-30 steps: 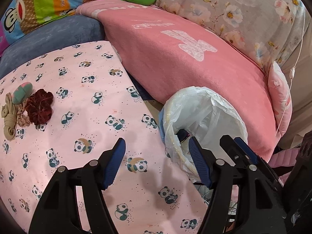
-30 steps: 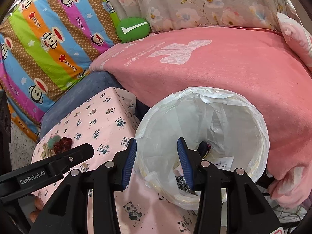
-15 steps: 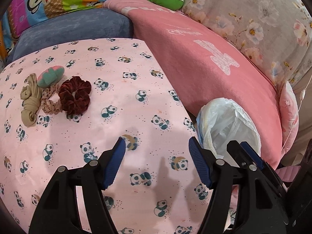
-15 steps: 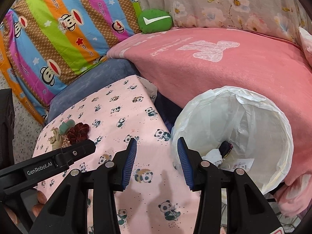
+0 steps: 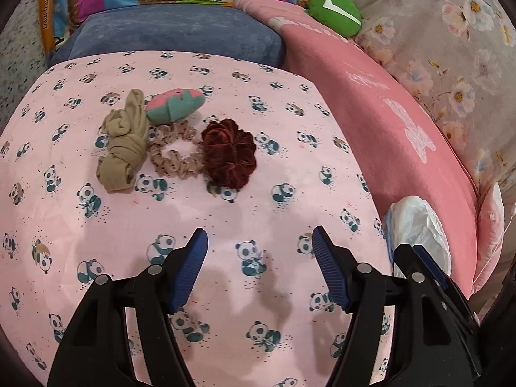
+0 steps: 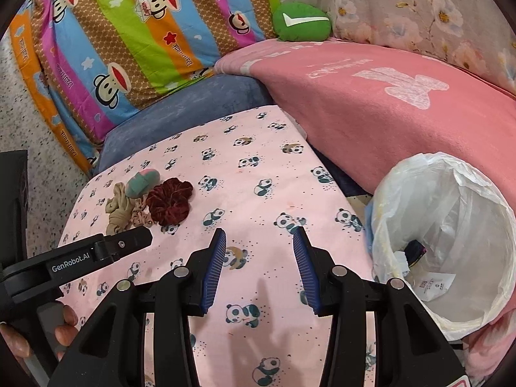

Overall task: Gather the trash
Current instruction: 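Return both tools to the pile over the beige stocking and red scrunchie, then grasp the beige stocking with the left gripper while the right gripper grasps the red velvet scrunchie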

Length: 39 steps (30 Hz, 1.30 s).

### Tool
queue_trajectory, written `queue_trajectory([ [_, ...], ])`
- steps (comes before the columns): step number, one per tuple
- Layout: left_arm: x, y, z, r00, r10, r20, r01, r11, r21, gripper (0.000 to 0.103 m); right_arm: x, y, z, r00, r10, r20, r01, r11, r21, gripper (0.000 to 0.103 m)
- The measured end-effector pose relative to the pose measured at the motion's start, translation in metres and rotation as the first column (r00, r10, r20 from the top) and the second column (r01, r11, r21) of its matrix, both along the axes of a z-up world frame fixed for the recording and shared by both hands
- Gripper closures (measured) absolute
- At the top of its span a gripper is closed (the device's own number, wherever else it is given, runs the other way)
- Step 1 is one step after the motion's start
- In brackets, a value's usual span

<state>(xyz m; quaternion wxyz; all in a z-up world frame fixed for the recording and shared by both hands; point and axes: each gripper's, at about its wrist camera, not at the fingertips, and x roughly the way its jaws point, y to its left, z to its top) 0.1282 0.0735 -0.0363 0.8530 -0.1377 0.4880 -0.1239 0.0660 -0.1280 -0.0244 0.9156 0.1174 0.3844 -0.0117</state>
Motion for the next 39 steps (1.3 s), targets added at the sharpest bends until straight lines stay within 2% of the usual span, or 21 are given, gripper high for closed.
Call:
queue_trajectory([
  [16, 0.043, 0.098, -0.031, 0.98, 0.187, -0.062, -0.189, 0.982, -0.024, 0.039, 0.061, 0.086, -0.02, 0.985, 0.163, -0.046, -0.164, 0.986, -0.003, 0.06],
  [25, 0.077, 0.113, -0.043, 0.976, 0.205, -0.076, -0.209, 0.977, -0.036, 0.04, 0.104, 0.121, -0.035, 0.975, 0.212, -0.065, -0.212, 0.977, 0.01, 0.06],
  [35, 0.093, 0.114, -0.056, 0.98, 0.175, -0.093, -0.182, 0.981, -0.07, 0.059, 0.134, 0.136, -0.054, 0.97, 0.225, -0.092, -0.225, 0.974, 0.013, 0.06],
  [36, 0.093, 0.114, -0.056, 0.981, 0.17, -0.088, -0.176, 0.982, -0.069, 0.063, 0.136, 0.138, -0.056, 0.969, 0.228, -0.096, -0.228, 0.974, 0.012, 0.061],
  [38, 0.093, 0.112, -0.055, 0.984, 0.159, -0.082, -0.164, 0.984, -0.066, 0.065, 0.137, 0.139, -0.059, 0.967, 0.235, -0.103, -0.235, 0.972, 0.014, 0.074],
  [39, 0.092, 0.111, -0.054, 0.984, 0.157, -0.081, -0.162, 0.985, -0.066, 0.066, 0.136, 0.139, -0.06, 0.965, 0.238, -0.108, -0.238, 0.971, 0.015, 0.084],
])
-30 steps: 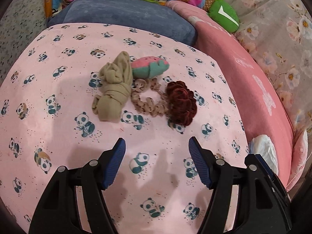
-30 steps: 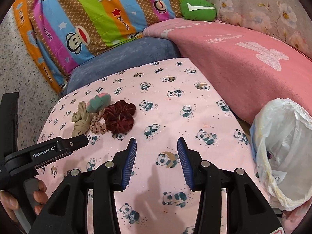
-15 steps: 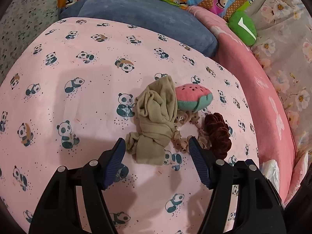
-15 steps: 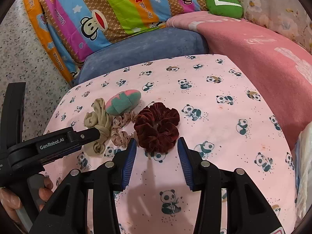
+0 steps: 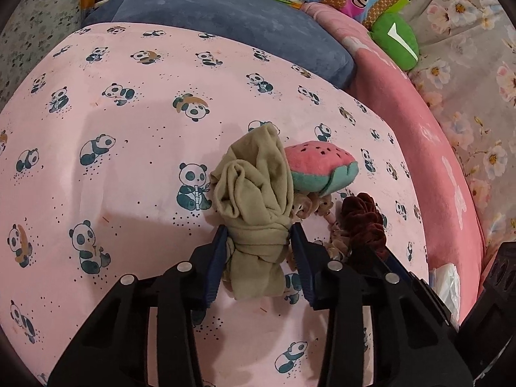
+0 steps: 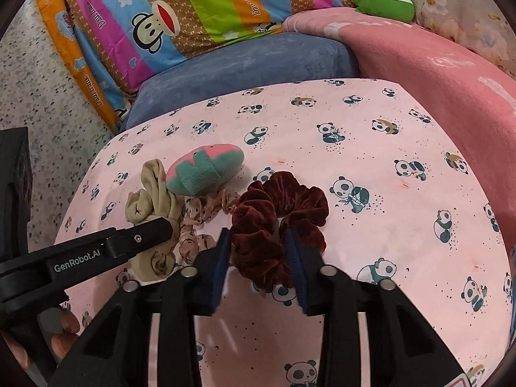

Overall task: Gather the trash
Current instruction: 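Grasp the beige stocking with the left gripper while the right gripper grasps the red velvet scrunchie, then carry the stocking and red scrunchie to the bin and open both grippers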

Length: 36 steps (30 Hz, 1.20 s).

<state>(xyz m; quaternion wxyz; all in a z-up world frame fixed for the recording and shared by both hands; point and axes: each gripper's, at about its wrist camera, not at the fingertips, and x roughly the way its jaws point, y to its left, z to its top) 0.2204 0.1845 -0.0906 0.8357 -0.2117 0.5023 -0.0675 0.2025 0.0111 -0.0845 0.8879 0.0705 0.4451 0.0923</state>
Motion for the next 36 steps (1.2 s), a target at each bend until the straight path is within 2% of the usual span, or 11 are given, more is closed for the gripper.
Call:
queue_trajectory([
  [4, -0.005, -0.004, 0.003, 1.0, -0.013, 0.003, 0.013, 1.0, -0.007, 0.068, -0.006, -0.003, 0.002, 1.0, -0.002, 0.003, 0.001, 1.0, 0.005, 0.088],
  [11, -0.023, -0.018, 0.018, 0.999, -0.035, 0.021, 0.035, 0.999, -0.005, 0.068, -0.028, -0.015, 0.022, 0.999, -0.014, 0.039, 0.013, 1.0, 0.018, 0.088],
  [21, -0.055, -0.054, 0.055, 0.991, -0.101, 0.084, 0.099, 0.995, 0.018, 0.068, -0.065, -0.045, 0.059, 0.992, -0.059, 0.115, 0.054, 0.998, 0.044, 0.089],
  [28, -0.075, -0.093, 0.081, 0.976, -0.175, 0.13, 0.17, 0.984, 0.05, 0.068, -0.094, -0.075, 0.082, 0.98, -0.107, 0.169, 0.097, 0.993, 0.065, 0.089],
  [36, -0.095, -0.153, 0.101, 0.944, -0.284, 0.165, 0.273, 0.958, 0.087, 0.068, -0.125, -0.128, 0.097, 0.958, -0.201, 0.205, 0.185, 0.978, 0.092, 0.089],
])
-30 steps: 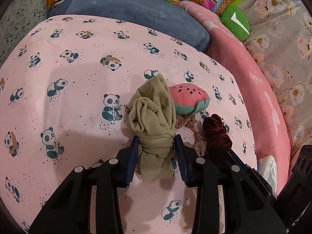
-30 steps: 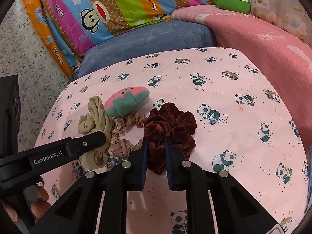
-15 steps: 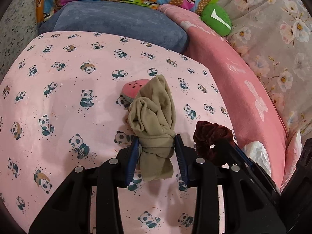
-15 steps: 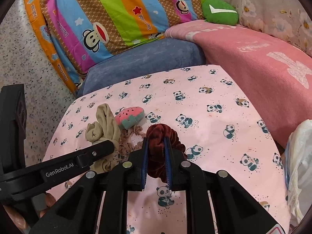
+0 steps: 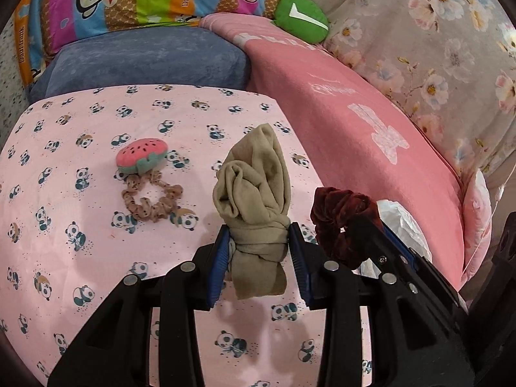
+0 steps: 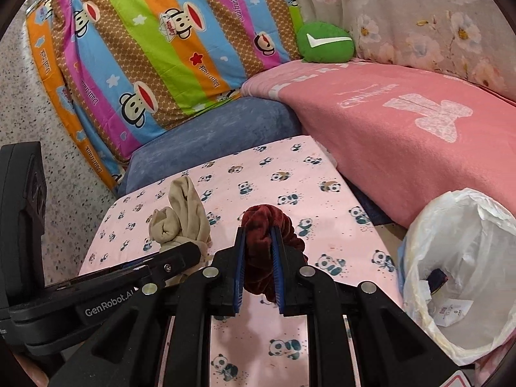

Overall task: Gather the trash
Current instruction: 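Carry the stocking and red scrunchie to the bin and open both grippers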

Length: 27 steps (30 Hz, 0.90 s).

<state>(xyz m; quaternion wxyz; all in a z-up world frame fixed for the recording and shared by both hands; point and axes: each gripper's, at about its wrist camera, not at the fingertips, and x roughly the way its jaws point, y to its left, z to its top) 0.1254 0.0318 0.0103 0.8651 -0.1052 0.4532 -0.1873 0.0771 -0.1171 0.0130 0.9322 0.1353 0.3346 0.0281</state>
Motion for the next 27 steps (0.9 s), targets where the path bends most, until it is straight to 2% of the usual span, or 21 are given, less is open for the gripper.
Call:
queue_trajectory([
  [12, -0.023, -0.09, 0.007, 0.986, -0.163, 0.023, 0.162, 0.986, 0.041, 0.068, -0.044, -0.092, 0.001, 0.984, -0.174, 0.021, 0.173, 0.984, 0.042, 0.089],
  [18, -0.035, -0.138, 0.004, 0.967, -0.253, 0.016, 0.252, 0.966, 0.059, 0.068, -0.065, -0.141, -0.008, 0.961, -0.275, 0.013, 0.273, 0.959, 0.069, 0.089],
  [27, -0.044, -0.197, -0.005, 0.933, -0.36, -0.018, 0.361, 0.931, 0.05, 0.067, -0.089, -0.195, -0.025, 0.924, -0.381, -0.011, 0.381, 0.92, 0.094, 0.089],
])
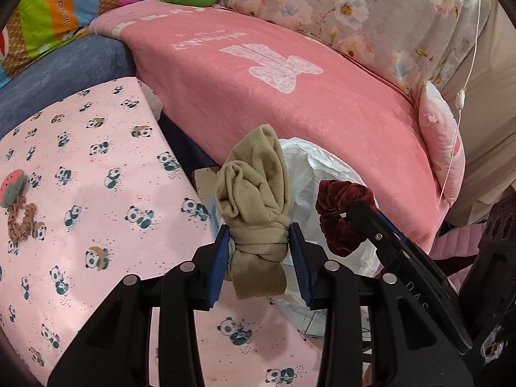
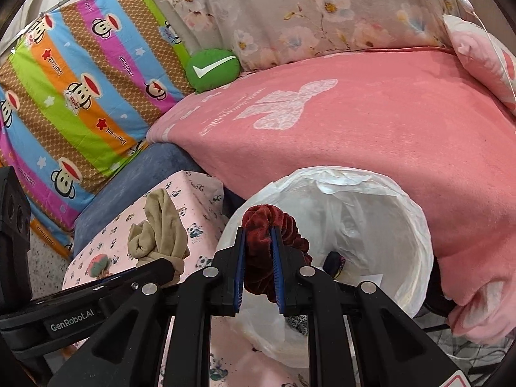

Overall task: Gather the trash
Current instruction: 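Carry the stocking and red scrunchie to the bin and open both grippers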

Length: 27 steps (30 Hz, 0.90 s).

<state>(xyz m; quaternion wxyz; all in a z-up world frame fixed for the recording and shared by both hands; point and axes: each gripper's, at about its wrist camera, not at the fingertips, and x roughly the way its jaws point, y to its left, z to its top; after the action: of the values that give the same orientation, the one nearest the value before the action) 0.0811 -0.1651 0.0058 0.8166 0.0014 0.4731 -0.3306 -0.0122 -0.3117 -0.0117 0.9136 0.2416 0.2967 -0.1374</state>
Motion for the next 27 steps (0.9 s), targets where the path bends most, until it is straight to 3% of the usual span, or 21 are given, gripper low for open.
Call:
queue_trajectory([
  [4, -0.001, -0.015, -0.002, 1.0, -0.024, -0.014, 0.023, 0.999, -0.026, 0.063, -0.004, -0.014, -0.007, 1.0, -0.029, -0.012, 0.029, 1.0, 0.011, 0.086],
  [6, 0.0, -0.018, -0.002, 1.0, -0.005, -0.012, 0.004, 0.999, -0.033, 0.046, -0.006, -0.018, -0.009, 0.999, -0.042, -0.018, 0.042, 0.999, 0.012, 0.082],
  [7, 0.0, -0.018, -0.002, 1.0, 0.008, -0.007, -0.008, 0.999, -0.031, 0.043, -0.006, -0.02, -0.009, 0.999, -0.051, -0.019, 0.052, 0.999, 0.013, 0.081],
  [10, 0.001, -0.018, -0.003, 1.0, 0.018, -0.002, -0.018, 1.0, -0.012, 0.042, -0.006, -0.024, -0.012, 0.998, -0.065, -0.021, 0.066, 0.998, 0.018, 0.074],
  [18, 0.006, -0.004, -0.009, 0.998, 0.065, 0.001, -0.065, 0.998, 0.01, 0.042, -0.002, -0.014, -0.016, 0.999, -0.037, -0.031, 0.037, 0.999, 0.016, 0.069],
  [27, 0.009, 0.017, -0.008, 0.994, 0.105, 0.007, -0.106, 0.994, 0.012, 0.042, 0.007, 0.006, -0.011, 0.999, 0.007, -0.035, -0.007, 1.0, -0.007, 0.068],
])
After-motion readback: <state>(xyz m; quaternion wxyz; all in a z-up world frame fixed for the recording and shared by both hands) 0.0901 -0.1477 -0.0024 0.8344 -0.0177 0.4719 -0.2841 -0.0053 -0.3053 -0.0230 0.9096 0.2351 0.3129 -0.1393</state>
